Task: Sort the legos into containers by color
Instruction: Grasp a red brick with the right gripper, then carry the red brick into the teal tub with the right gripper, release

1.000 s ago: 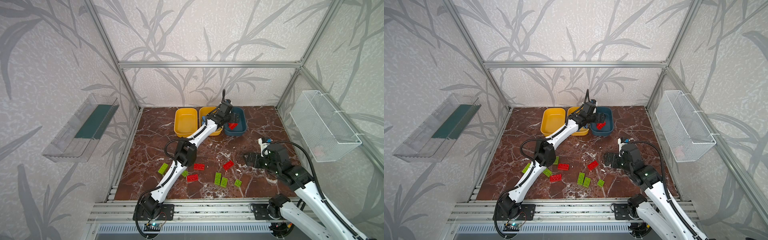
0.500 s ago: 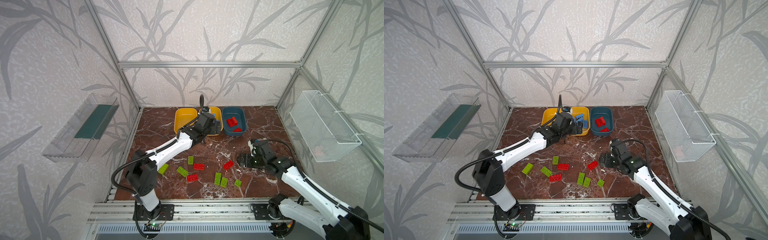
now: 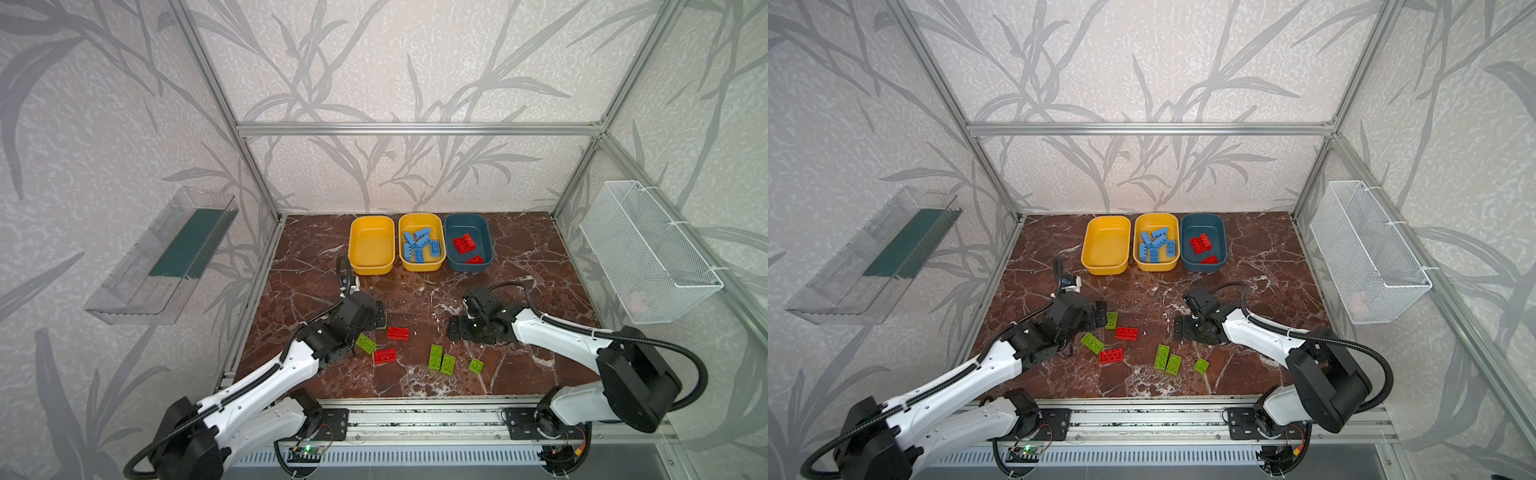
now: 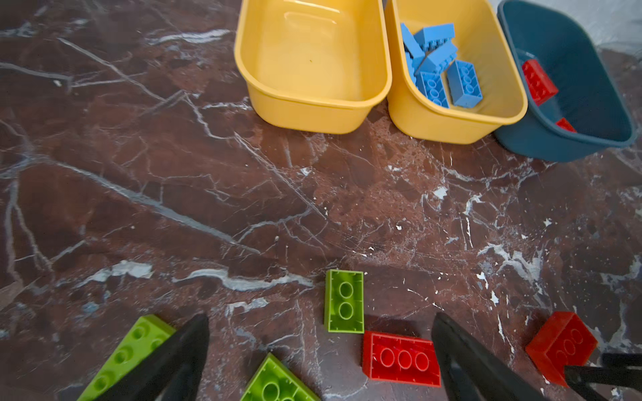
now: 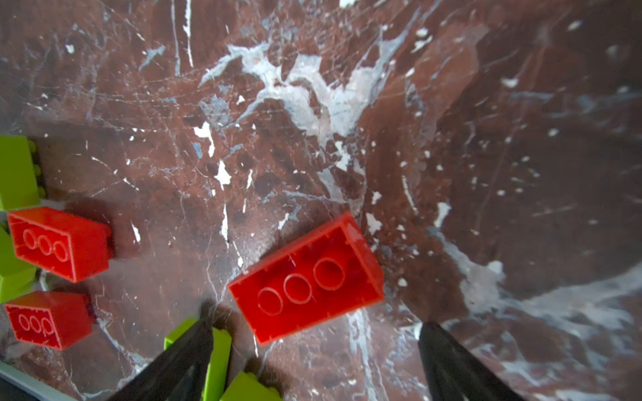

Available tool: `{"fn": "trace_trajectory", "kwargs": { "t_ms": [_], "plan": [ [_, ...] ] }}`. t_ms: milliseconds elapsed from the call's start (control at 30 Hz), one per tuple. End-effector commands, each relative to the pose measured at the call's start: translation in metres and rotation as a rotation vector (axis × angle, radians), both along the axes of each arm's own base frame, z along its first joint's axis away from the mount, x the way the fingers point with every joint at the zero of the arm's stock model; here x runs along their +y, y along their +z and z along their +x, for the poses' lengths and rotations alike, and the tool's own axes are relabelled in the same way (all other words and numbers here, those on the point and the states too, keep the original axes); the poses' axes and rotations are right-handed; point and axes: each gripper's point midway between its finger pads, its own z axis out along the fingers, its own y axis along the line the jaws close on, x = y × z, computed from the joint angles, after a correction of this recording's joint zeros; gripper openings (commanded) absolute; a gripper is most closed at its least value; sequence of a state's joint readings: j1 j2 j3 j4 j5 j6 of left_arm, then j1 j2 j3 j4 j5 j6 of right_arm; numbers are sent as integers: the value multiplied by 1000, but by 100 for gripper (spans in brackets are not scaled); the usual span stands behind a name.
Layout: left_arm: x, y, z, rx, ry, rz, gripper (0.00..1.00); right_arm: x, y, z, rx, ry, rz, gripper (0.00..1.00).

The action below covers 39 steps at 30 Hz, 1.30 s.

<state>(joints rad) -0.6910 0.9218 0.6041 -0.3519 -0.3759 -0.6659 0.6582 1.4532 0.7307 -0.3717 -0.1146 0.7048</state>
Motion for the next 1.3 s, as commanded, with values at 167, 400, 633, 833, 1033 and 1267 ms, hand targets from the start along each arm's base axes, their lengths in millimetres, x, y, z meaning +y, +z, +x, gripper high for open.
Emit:
{"fn": "trace_trajectory", "kwargs": {
  "t_ms": [167,400,633,833,1033,1267],
  "plan": [
    [35,14,-14,-91,97,9,99,35,7,26,-18,-29,47,89],
    [40,6,-18,-80,104,24,99,49,-5,29,19,21,-46,73],
    [42,4,-20,-85,106,21,99,58,-25,17,73,103,-173,47],
    [46,4,-21,-89,115,26,99,54,-27,14,80,135,-262,27],
    [34,4,-19,-77,63,0,99,55,8,34,-24,154,-283,22],
    [8,-5,-14,12,-35,-2,99,24,67,102,-166,128,-354,22]
  ]
}}
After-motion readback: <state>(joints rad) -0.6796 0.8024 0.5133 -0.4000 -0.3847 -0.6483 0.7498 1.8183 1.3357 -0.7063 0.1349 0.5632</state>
